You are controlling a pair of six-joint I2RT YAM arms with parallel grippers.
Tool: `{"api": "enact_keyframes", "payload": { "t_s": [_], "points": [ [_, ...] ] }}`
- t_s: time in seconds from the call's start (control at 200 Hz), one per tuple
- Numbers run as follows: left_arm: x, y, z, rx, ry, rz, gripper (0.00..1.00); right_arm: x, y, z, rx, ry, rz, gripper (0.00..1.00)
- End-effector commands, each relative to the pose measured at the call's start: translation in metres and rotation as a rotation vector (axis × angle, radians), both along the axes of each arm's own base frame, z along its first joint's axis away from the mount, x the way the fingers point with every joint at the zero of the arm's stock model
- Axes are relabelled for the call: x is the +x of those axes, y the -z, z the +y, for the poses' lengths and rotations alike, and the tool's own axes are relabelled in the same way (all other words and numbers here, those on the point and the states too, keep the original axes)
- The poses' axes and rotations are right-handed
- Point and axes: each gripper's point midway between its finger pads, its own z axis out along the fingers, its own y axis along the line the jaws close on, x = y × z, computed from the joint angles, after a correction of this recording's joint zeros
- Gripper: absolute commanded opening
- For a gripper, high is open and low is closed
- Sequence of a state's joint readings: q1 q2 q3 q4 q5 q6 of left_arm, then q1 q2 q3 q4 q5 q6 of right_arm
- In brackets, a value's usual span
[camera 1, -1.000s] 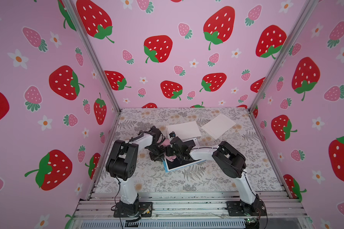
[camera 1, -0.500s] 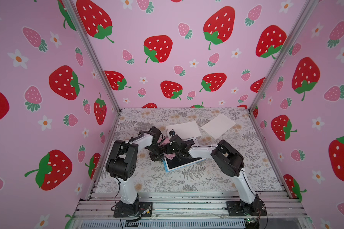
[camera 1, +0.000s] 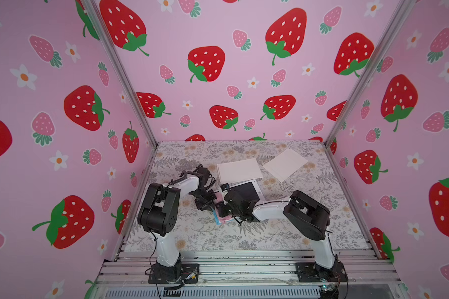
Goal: Wipe the drawing tablet
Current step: Wipe the dirt from the drawing tablet, then place the cleaning item at the center of the board.
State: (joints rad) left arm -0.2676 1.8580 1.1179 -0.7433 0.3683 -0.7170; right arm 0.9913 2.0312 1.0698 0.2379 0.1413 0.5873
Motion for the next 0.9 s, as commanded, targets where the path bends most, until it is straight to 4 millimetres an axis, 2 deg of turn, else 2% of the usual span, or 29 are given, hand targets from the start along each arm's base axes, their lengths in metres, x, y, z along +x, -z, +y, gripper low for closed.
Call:
{"api": "enact_keyframes", "payload": {
  "t_s": [0.0,0.04,0.085,0.13,0.21,0.275,0.33,0.455,0.505,0.54,0.585,0.71,0.76,0.795,0.83,0.855,0.895],
  "points": [
    [-0.019,0.057,0.034,0.212,-0.006,0.068,0.14,0.006,0.049,-0.113,-0.198,0.188,0.121,0.00],
    [-0.018,0.056,0.033,0.211,-0.007,0.066,0.14,0.003,0.046,-0.119,-0.199,0.179,0.111,0.00],
    [-0.017,0.056,0.033,0.210,-0.009,0.064,0.14,-0.006,0.042,-0.110,-0.193,0.131,0.103,0.00],
    [-0.016,0.055,0.033,0.210,-0.008,0.060,0.14,-0.023,0.037,-0.087,-0.187,0.057,0.091,0.00],
    [-0.015,0.055,0.032,0.207,-0.007,0.060,0.14,-0.059,0.031,-0.033,-0.170,-0.089,0.072,0.00],
    [-0.014,0.055,0.032,0.205,-0.004,0.062,0.14,-0.076,0.031,-0.012,-0.185,-0.136,0.057,0.00],
    [-0.014,0.055,0.032,0.207,-0.001,0.062,0.14,-0.074,0.037,-0.021,-0.204,-0.096,0.061,0.00],
    [-0.013,0.055,0.032,0.208,0.006,0.059,0.14,-0.051,0.051,-0.094,-0.223,0.101,0.107,0.00],
    [-0.013,0.054,0.032,0.209,0.009,0.060,0.14,-0.049,0.049,-0.108,-0.219,0.127,0.100,0.00],
    [-0.013,0.054,0.032,0.210,0.013,0.058,0.14,-0.051,0.046,-0.105,-0.210,0.111,0.097,0.00],
    [-0.012,0.054,0.033,0.212,0.017,0.057,0.14,-0.055,0.040,-0.089,-0.194,0.067,0.090,0.00],
    [-0.012,0.053,0.032,0.212,0.023,0.058,0.14,-0.081,0.016,-0.008,-0.134,-0.116,0.061,0.00],
    [-0.012,0.053,0.033,0.214,0.025,0.059,0.14,-0.091,0.011,0.015,-0.136,-0.182,0.056,0.00],
    [-0.012,0.053,0.033,0.215,0.025,0.057,0.14,-0.092,0.012,0.017,-0.153,-0.191,0.060,0.00],
    [-0.012,0.053,0.033,0.215,0.026,0.057,0.14,-0.088,0.015,0.009,-0.167,-0.167,0.067,0.00],
    [-0.013,0.053,0.033,0.215,0.025,0.059,0.14,-0.079,0.017,-0.003,-0.173,-0.125,0.078,0.00],
    [-0.013,0.053,0.034,0.218,0.026,0.058,0.14,-0.065,0.024,-0.035,-0.183,-0.014,0.126,0.00]
  ]
}}
